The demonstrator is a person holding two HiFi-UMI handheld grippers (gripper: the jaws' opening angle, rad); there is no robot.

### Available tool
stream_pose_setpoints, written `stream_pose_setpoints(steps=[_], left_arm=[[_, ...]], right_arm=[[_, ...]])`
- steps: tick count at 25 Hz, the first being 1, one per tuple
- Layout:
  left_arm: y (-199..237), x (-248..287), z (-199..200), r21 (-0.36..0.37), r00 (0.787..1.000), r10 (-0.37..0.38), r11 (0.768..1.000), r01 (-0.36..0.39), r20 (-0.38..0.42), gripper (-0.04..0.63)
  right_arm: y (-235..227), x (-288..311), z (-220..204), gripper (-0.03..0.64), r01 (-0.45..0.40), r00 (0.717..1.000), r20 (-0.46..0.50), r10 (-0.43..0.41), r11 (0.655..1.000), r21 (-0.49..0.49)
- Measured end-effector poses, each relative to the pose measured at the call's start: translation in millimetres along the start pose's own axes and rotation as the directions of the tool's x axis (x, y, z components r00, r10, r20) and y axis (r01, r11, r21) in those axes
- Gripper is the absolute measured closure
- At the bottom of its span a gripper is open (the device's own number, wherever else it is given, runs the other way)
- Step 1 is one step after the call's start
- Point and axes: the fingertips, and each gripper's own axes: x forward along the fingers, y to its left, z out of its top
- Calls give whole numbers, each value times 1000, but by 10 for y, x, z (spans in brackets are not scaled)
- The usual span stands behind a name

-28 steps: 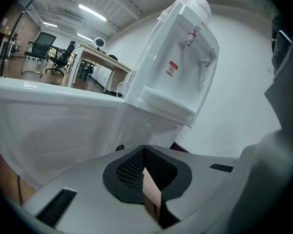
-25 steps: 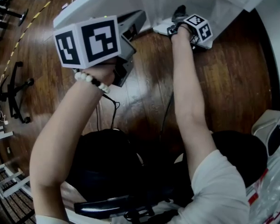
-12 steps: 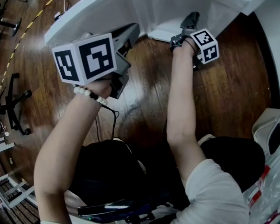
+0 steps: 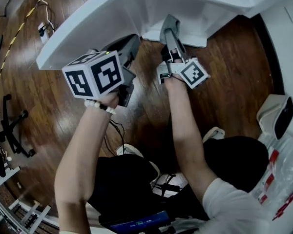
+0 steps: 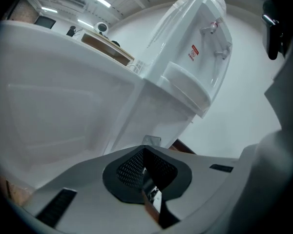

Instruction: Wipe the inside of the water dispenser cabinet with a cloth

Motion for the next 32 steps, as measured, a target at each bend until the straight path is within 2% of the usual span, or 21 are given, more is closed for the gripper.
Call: stream_pose_setpoints(steps=[2,4,7,11,15,18,21,25,27,30,32], left_arm=[[-25,21,8,-20,1000,-19,1000,19,-8,598],[-120,-85,6,-16,999,-6,1000,6,-48,598],[-364,-432,198,87,998,42,995,-38,-42,598],[-597,-1093,726,168,994,112,979,-113,18,598],[-964,-2014,1395,153,987,156,975,-161,46,598],[-1385,-2742,1908,137,986,150,978,-160,79,598],[-1759,-3394,2425,135,982,138,979,-155,130,598],[-2332,-4109,2955,146,985,47,987,-72,168,598],[-2578,-4378,3157,124,982,10,992,-33,187,598],[-2941,-4706,3308,44,974,-13,999,3,224,598],[-3215,-4863,3338,15,969,-22,1000,19,245,598]], right_arm=[[333,-68,10,580,-44,998,-47,43,998,-38],[709,-129,135,580,-100,994,-45,98,995,-32],[1329,-155,188,580,-156,982,-111,154,988,-11],[2303,-112,174,578,-212,944,-258,204,977,-5],[3507,59,316,578,-241,913,-336,231,970,14],[4516,244,468,577,-281,891,-357,281,958,53],[5485,458,721,577,-353,867,-337,367,930,104],[6613,545,1122,578,-427,836,-312,452,892,147],[7042,512,1367,577,-444,836,-312,452,890,102],[7504,315,1818,577,-431,862,-308,403,902,-27],[7805,114,2178,577,-430,877,-281,391,898,-92]])
